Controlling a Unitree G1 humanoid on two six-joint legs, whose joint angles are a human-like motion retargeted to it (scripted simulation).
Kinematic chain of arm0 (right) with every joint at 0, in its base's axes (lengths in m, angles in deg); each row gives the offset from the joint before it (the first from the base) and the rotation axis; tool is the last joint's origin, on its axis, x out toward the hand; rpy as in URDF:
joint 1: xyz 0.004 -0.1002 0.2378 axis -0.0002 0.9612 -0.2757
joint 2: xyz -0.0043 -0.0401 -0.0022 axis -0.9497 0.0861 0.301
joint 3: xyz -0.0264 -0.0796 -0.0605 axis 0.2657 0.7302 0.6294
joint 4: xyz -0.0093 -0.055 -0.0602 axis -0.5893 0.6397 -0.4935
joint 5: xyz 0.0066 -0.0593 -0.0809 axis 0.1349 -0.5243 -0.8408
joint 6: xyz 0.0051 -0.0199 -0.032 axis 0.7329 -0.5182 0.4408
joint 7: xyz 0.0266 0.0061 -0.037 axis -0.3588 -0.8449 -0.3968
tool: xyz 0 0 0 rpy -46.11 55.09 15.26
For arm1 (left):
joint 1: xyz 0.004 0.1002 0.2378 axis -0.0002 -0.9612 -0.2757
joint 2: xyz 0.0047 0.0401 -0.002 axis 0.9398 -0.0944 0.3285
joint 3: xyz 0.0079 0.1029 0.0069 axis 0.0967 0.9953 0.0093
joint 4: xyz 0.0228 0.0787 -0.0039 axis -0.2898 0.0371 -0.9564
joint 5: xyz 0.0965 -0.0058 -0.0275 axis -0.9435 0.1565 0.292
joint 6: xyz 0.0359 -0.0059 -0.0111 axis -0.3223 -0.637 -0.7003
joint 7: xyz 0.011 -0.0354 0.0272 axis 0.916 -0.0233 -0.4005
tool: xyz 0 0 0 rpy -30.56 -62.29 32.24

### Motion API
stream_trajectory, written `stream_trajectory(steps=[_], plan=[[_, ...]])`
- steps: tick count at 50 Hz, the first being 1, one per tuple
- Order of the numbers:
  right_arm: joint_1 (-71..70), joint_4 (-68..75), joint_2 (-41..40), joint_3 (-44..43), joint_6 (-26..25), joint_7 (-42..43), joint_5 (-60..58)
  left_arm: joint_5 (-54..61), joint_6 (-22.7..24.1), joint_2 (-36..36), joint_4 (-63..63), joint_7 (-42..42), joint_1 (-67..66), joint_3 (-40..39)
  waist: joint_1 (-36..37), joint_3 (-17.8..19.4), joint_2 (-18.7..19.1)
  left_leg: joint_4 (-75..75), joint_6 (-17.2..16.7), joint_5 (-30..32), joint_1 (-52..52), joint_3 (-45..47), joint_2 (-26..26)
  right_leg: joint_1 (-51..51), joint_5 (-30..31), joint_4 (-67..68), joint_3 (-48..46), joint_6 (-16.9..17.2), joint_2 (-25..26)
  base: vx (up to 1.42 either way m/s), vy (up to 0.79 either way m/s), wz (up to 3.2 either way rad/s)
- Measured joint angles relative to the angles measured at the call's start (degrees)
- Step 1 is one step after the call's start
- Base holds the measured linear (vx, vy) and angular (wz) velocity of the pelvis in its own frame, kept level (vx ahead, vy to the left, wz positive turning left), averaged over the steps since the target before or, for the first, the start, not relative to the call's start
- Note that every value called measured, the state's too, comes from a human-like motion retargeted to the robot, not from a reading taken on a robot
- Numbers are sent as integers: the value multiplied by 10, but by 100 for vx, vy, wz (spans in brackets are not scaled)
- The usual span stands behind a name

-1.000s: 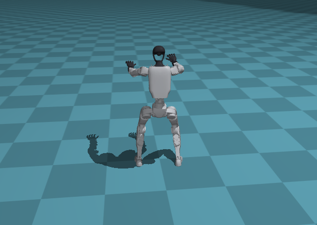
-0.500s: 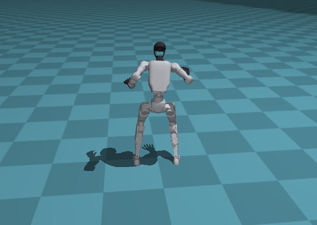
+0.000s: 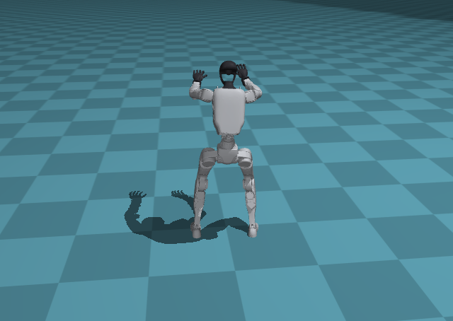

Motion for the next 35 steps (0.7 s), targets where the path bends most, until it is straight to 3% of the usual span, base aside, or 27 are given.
stream_trajectory(steps=[4, 8, 13, 18, 26, 30, 35], plan=[[42, 136, -48, 80, 39, -54, 50, 39, 37, -34, -110, 44, -53, 47, 3, 0, 0, -33, -3, 19, 3, 4, 3, 1, 22, -34, -2, -1, 6, -1, 0, -1], [146, 140, -48, 57, 50, -56, 42, 22, 44, -31, -108, 43, -171, -5, 2, 0, -1, -38, -2, 23, -11, 4, 4, -13, 26, -39, -1, -4, 8, 0, 0, 0], [372, -3, 4, -75, 43, -3, -25, -39, 37, -5, 40, -11, -425, -152, -5, 0, -1, -24, 2, 15, -40, 2, 2, -42, 19, -25, 1, -6, 7, 0, 0, 0], [690, -140, 6, -237, 69, 58, -68, -77, 74, -25, 198, -75, -749, -311, -12, 0, -12, -12, 6, 3, -47, 3, 1, -49, 10, -15, 6, -5, 7, 6, 1, -2], [1161, -339, -77, -486, 149, 122, -65, -80, 164, -129, 424, -156, -1206, -489, -13, 0, -29, -29, 6, -1, -43, 11, 4, -48, 14, -36, 9, 8, 10, 9, 1, -6], [1299, -465, -105, -581, 181, 144, -66, -83, 193, -176, 540, -181, -1336, -541, -13, 0, -28, -32, 5, -6, -28, 13, 5, -33, 13, -44, 11, 19, 11, 9, 2, -5], [1309, -610, -101, -664, 193, 175, -88, -118, 204, -179, 669, -212, -1322, -570, -15, 0, -21, -27, 6, -18, -1, 14, 3, -5, 3, -41, 12, 25, 7, 7, 2, 0]])
